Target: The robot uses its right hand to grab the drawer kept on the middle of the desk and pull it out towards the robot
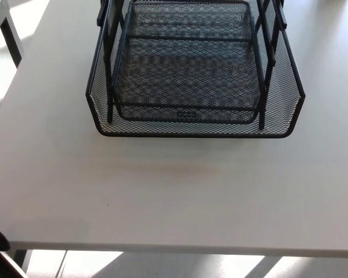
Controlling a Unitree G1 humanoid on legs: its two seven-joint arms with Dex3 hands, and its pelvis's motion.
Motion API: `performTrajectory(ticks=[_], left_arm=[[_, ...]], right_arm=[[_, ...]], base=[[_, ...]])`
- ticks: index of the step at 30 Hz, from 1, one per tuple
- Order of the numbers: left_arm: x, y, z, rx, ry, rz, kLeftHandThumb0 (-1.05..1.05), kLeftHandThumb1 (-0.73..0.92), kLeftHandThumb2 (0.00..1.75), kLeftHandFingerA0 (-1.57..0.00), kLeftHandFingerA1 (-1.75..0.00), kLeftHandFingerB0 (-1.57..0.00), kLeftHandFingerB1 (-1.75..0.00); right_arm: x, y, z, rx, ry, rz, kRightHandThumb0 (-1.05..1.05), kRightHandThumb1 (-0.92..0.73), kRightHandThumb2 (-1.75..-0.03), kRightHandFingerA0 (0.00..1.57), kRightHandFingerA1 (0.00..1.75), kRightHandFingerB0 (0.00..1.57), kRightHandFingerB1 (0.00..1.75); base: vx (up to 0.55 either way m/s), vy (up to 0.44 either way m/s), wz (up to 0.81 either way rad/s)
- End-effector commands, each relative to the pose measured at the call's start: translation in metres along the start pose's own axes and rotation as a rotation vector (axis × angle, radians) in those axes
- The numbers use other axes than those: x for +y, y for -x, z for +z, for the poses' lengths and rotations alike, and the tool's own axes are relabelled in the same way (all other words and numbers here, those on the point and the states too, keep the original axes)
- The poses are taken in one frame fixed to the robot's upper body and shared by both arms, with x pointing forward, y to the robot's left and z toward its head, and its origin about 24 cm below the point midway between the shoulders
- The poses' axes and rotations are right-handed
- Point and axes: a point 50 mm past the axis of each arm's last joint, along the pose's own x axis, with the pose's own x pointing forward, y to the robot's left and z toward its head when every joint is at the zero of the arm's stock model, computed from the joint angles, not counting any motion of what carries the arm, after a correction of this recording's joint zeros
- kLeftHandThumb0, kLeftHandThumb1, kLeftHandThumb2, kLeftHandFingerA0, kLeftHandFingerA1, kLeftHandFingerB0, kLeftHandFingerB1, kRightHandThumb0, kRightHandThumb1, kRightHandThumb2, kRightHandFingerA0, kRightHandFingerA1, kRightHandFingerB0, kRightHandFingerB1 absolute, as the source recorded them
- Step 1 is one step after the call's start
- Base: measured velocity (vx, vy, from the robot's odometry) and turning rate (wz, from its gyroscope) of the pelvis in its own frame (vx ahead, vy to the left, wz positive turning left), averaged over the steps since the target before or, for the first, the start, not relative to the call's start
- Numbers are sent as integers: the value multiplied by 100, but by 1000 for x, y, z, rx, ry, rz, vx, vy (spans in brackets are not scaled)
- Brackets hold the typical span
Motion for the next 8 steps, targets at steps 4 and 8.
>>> performTrajectory(ticks=[4,8], left_arm=[[1,2,0,1,-7,14,-27,55,57,-80,-86,-81,-56],[1,2,0,-5,-17,17,-27,54,57,-80,-86,-81,-56]], right_arm=[[-11,-3,-3,38,7,55,-59,-58,-59,65,52,54,39],[-11,-4,-3,41,10,60,-58,-58,-59,69,52,56,40]], base=[[0,0,0],[0,0,0]])
